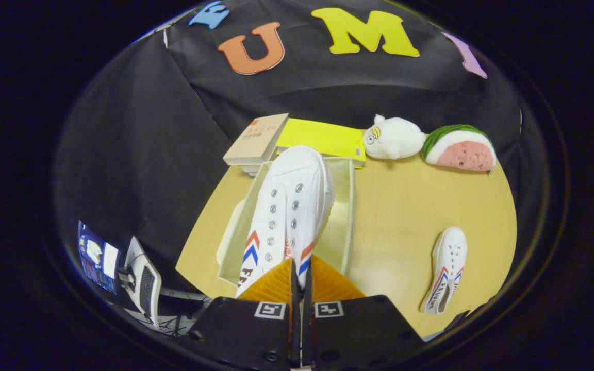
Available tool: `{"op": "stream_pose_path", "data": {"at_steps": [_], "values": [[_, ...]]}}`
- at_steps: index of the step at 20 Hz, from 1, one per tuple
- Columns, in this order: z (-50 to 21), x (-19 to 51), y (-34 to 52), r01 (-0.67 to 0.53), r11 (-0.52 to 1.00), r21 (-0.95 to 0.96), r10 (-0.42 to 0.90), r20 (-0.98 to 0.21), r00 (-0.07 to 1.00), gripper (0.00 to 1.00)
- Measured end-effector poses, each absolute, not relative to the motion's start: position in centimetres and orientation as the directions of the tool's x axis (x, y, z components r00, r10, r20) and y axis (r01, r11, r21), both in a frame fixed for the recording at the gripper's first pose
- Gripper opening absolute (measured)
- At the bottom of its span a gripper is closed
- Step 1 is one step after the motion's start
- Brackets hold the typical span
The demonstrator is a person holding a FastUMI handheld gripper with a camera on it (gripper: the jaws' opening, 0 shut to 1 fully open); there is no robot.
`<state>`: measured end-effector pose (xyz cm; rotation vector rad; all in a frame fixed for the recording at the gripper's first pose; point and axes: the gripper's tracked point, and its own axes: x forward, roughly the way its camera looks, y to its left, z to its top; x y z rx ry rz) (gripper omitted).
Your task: Open the storage box then place both shoes into the box .Put the left shoe in first, then the right shoe, with the right side of both shoes facing outward in a uniform manner.
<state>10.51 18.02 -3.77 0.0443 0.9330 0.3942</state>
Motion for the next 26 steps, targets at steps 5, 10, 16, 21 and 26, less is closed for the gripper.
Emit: {"op": "stream_pose_path", "data": {"at_steps": [5, 10, 16, 21, 26], "values": [[-6.5, 13.2, 22.5, -0.264, 0.945, 0.191, 0.307, -0.793, 0.525, 0.06], [-10.9, 14.3, 25.0, -0.225, 0.963, 0.146, 0.243, -0.829, 0.503, 0.07], [-14.1, 14.7, 25.9, -0.151, 0.976, 0.157, 0.206, -0.885, 0.416, 0.07], [-17.2, 15.4, 26.2, -0.134, 0.975, 0.178, 0.213, -0.922, 0.324, 0.11], [-16.8, 15.1, 26.1, -0.178, 0.966, 0.186, 0.234, -0.924, 0.302, 0.19]]}}
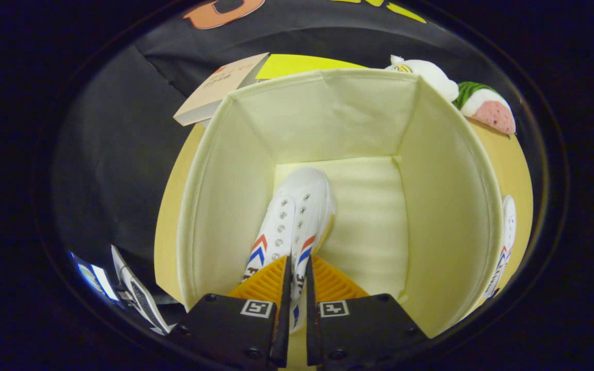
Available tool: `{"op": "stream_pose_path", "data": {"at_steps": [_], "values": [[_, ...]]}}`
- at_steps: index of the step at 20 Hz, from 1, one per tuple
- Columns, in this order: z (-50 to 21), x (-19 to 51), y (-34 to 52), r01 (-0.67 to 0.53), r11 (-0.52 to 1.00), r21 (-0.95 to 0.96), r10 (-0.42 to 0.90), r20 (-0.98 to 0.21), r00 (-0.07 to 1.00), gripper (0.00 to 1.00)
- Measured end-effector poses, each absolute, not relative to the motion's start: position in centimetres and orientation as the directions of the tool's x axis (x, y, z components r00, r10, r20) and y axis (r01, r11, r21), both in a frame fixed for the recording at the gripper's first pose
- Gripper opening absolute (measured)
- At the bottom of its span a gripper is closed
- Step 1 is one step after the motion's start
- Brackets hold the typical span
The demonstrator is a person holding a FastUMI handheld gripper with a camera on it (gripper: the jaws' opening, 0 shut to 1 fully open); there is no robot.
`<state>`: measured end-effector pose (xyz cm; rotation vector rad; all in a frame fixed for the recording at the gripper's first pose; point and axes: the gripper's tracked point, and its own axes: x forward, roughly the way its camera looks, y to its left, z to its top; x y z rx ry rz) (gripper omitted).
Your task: Open the storage box then place both shoes into the box .Put the left shoe in first, then the right shoe, with the right side of both shoes facing outward in a uniform manner.
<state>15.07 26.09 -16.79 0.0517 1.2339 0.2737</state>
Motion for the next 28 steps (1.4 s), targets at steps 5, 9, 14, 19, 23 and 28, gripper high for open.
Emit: {"op": "stream_pose_path", "data": {"at_steps": [5, 9, 14, 19, 23, 28], "values": [[-11.7, 14.6, 24.7, -0.367, 0.93, 0.019, 0.193, -0.874, 0.445, 0.45], [-8.4, 13.0, 22.8, -0.437, 0.887, -0.15, 0.117, -0.842, 0.526, 0.6], [-7.7, 11.1, 17.6, -0.398, 0.884, -0.244, 0.006, -0.846, 0.533, 0.78], [-6.9, 11.0, 9.4, -0.258, 0.94, -0.224, -0.062, -0.854, 0.516, 0.8], [-7.4, 10.2, 3.2, -0.165, 0.974, -0.158, -0.055, -0.865, 0.499, 0.8], [-11.0, 8.7, -4.1, -0.063, 0.989, -0.131, -0.092, -0.9, 0.426, 0.79]]}}
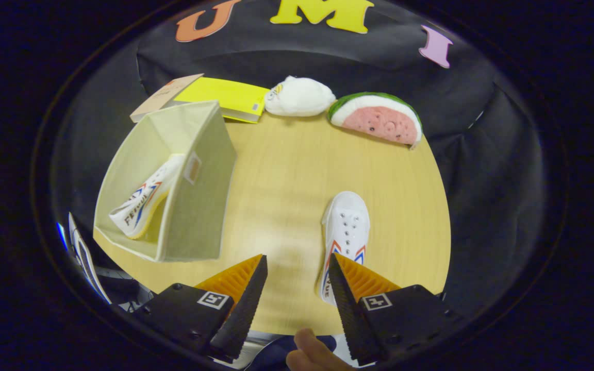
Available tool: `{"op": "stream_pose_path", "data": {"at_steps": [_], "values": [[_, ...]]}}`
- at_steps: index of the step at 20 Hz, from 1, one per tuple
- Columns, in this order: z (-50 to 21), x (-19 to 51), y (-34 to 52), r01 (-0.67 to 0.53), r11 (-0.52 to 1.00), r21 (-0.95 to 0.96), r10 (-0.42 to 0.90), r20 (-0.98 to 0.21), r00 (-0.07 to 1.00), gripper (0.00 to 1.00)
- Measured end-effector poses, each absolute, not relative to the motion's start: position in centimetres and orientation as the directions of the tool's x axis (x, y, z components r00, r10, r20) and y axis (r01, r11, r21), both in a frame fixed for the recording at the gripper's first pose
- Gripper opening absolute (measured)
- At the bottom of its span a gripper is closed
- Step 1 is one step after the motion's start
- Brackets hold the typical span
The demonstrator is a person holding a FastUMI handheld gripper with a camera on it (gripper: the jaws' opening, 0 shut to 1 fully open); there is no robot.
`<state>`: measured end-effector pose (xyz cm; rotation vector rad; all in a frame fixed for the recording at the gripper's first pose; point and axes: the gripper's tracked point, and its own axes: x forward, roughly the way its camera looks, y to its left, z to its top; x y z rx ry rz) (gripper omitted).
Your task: Open the storage box then place both shoes into the box .Put the left shoe in first, then the right shoe, with the right side of both shoes facing outward in a uniform manner.
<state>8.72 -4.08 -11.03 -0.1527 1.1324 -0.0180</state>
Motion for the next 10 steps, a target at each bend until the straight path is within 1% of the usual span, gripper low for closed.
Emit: {"op": "stream_pose_path", "data": {"at_steps": [4, 6, 10], "values": [[-13.3, 8.4, -7.5, -0.005, 0.998, -0.064, -0.057, -0.919, 0.39, 0.79], [-14.6, 8.2, -8.8, 0.001, 0.999, -0.049, -0.046, -0.927, 0.372, 0.79], [-16.8, 8.7, -11.7, 0.012, 0.998, -0.063, -0.063, -0.935, 0.349, 0.78]]}}
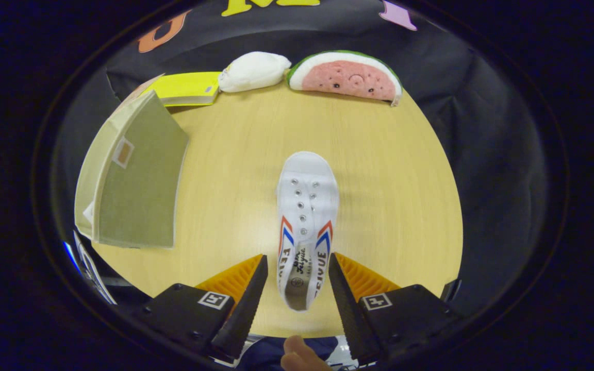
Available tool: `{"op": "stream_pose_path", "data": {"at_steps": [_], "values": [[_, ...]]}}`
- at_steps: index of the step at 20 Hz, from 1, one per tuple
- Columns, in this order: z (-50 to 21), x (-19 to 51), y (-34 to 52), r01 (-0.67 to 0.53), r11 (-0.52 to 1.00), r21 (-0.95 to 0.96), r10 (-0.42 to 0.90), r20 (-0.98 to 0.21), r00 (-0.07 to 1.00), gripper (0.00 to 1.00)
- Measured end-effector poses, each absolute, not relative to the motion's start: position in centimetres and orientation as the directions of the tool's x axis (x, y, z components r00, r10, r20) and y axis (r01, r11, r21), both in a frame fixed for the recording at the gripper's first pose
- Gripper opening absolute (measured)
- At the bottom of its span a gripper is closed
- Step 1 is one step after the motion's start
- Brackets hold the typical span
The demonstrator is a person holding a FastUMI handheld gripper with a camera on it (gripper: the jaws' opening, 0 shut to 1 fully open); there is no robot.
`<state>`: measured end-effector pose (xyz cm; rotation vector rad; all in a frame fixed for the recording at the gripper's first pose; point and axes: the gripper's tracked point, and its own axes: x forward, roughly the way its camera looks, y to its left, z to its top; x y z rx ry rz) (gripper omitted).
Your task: Open the storage box then place both shoes into the box .Put the left shoe in first, then the right shoe, with the right side of both shoes facing outward in a uniform manner.
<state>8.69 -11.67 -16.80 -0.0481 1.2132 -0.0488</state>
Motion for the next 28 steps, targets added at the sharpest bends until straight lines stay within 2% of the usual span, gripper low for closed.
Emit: {"op": "stream_pose_path", "data": {"at_steps": [7, 10, 13, 15, 17, 18, 20, 21, 22, 24, 28], "values": [[-19.8, 8.7, -14.1, 0.02, 0.999, -0.042, -0.046, -0.952, 0.303, 0.78], [-20.2, 9.3, -15.2, 0.039, 0.998, -0.041, -0.051, -0.947, 0.318, 0.77], [-21.5, 9.4, -13.7, 0.012, 1.0, 0.024, 0.02, -0.96, 0.281, 0.73], [-22.2, 10.1, -14.8, 0.009, 0.999, -0.031, -0.033, -0.959, 0.283, 0.71], [-22.5, 10.4, -14.3, -0.038, 0.999, -0.016, -0.004, -0.957, 0.291, 0.7], [-22.5, 10.0, -13.7, -0.051, 0.999, 0.015, 0.029, -0.961, 0.274, 0.66], [-22.5, 10.2, -13.7, -0.027, 0.999, 0.027, 0.034, -0.959, 0.28, 0.38], [-22.4, 10.3, -14.0, -0.014, 1.0, 0.024, 0.027, -0.958, 0.286, 0.34], [-22.3, 10.4, -14.1, 0.006, 0.999, 0.032, 0.029, -0.957, 0.29, 0.21], [-22.1, 10.4, -14.0, 0.022, 0.995, 0.097, 0.085, -0.943, 0.32, 0.06], [-20.6, 10.1, -13.6, 0.062, 0.976, 0.209, 0.177, -0.924, 0.338, 0.05]]}}
